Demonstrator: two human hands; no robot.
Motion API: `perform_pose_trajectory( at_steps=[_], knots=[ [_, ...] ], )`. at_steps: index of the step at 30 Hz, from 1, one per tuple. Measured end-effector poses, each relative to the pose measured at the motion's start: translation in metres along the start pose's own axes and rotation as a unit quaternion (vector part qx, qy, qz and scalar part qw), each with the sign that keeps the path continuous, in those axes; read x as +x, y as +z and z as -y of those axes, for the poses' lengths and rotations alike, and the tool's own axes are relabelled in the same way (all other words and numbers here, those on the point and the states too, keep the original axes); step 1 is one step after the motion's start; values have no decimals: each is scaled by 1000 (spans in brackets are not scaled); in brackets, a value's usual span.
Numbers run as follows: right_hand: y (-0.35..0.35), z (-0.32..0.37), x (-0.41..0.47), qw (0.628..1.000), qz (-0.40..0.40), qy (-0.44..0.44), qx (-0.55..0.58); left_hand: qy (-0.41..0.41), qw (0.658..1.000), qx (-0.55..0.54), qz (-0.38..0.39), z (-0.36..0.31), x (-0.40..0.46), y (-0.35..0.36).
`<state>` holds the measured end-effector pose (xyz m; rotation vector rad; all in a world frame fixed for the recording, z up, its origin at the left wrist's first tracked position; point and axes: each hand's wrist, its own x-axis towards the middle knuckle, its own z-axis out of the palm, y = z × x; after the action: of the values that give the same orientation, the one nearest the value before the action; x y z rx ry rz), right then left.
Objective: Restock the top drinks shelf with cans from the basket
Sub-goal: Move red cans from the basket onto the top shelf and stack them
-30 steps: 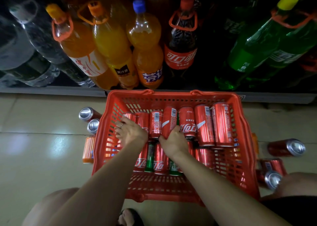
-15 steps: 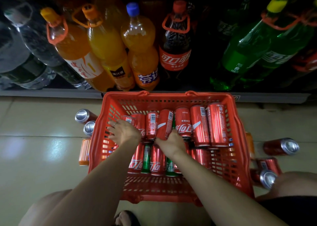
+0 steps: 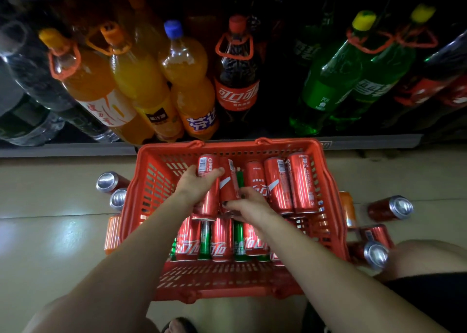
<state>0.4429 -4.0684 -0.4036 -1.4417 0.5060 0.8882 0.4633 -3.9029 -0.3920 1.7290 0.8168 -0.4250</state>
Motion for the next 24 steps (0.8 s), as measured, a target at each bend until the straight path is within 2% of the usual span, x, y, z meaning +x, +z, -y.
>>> perform_pose_trajectory(
  at_steps=[3, 7, 13, 17, 24],
  knots=[
    [-11, 9, -10, 1000, 25, -9, 8, -71, 984, -121, 112, -11, -6, -6],
    [-18, 13, -18, 998, 53, -15, 27, -109, 959, -165, 200, -24, -21, -11],
    [-21, 17, -22, 993, 98, 7, 63, -88, 937, -258, 216, -28, -31, -14],
    [-26, 21, -29, 992, 117, 32, 29, -99, 937, -245, 228, -25, -28, -15],
    [-34, 11, -26, 996, 75, 41, 1, -88, 938, -211, 261, -28, -26, 2]
  ],
)
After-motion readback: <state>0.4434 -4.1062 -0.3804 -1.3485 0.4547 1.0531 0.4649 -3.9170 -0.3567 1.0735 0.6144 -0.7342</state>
